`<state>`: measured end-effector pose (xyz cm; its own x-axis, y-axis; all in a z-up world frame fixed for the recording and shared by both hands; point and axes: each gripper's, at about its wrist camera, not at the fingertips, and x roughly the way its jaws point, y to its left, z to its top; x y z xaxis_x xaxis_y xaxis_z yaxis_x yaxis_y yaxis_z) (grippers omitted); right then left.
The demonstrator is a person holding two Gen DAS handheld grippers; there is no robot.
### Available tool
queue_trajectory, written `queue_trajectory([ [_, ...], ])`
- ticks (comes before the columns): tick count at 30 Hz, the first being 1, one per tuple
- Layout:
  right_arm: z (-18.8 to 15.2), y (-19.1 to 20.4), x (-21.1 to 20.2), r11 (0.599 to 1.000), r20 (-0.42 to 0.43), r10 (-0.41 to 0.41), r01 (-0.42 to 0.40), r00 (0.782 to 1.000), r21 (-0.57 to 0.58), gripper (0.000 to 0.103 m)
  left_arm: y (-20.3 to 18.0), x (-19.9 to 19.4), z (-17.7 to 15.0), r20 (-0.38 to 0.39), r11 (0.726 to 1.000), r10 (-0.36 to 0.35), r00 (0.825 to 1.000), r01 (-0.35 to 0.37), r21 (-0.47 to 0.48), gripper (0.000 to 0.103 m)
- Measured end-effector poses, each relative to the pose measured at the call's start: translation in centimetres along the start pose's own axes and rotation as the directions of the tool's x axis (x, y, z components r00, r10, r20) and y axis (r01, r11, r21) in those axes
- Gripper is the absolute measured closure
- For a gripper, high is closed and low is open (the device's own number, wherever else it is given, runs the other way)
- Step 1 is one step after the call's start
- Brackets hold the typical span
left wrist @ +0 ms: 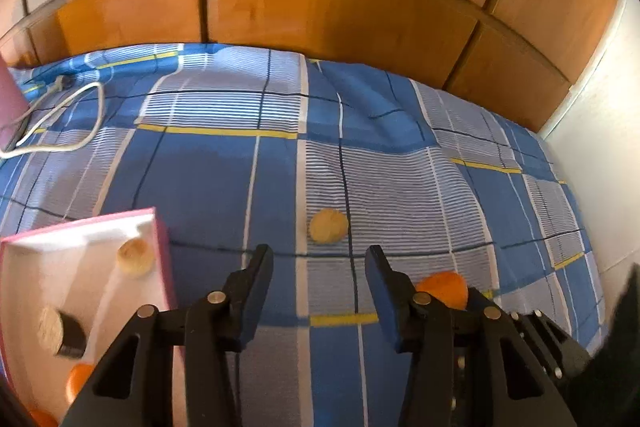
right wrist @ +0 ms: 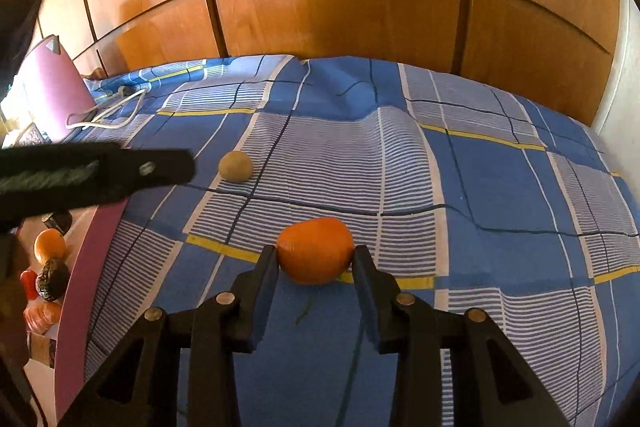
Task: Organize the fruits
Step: 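Grasp the tangerine with the right gripper while the left gripper grasps the small tan fruit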
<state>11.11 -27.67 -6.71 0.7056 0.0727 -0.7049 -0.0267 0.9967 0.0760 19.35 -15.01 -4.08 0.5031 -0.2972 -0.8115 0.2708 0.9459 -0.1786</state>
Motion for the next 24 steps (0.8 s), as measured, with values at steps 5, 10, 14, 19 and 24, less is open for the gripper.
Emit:
queue_trajectory([
  [5,0.0,0.1,0.0,1.0,0.004,-0.005,0.005,1.0,-0.007,0.065,-0.3,2.3,0.9,-0.028,1.0,0.019,0.999,-0.019,0.0,0.055],
  [10,-0.1,-0.1,0.1,1.0,0.008,0.001,-0.001,1.0,0.002,0.065,-0.8,4.5,1.3,-0.052,0.999,0.042,0.998,-0.042,0.011,0.059],
  [14,-0.1,0.0,0.1,1.0,0.009,-0.003,0.003,1.0,-0.001,0.065,-0.9,5.6,1.7,-0.056,0.999,0.039,0.998,-0.039,0.0,0.076],
  [19,0.0,-0.1,0.2,1.0,0.003,0.009,-0.009,1.0,0.006,0.064,-1.0,5.2,1.0,-0.041,0.999,0.044,0.998,-0.044,0.007,0.077],
  [24,0.0,-0.5,0.4,0.999,-0.006,0.039,-0.039,0.999,0.026,0.064,-1.1,4.6,-0.2,-0.024,0.997,0.076,0.997,-0.075,0.026,0.077],
])
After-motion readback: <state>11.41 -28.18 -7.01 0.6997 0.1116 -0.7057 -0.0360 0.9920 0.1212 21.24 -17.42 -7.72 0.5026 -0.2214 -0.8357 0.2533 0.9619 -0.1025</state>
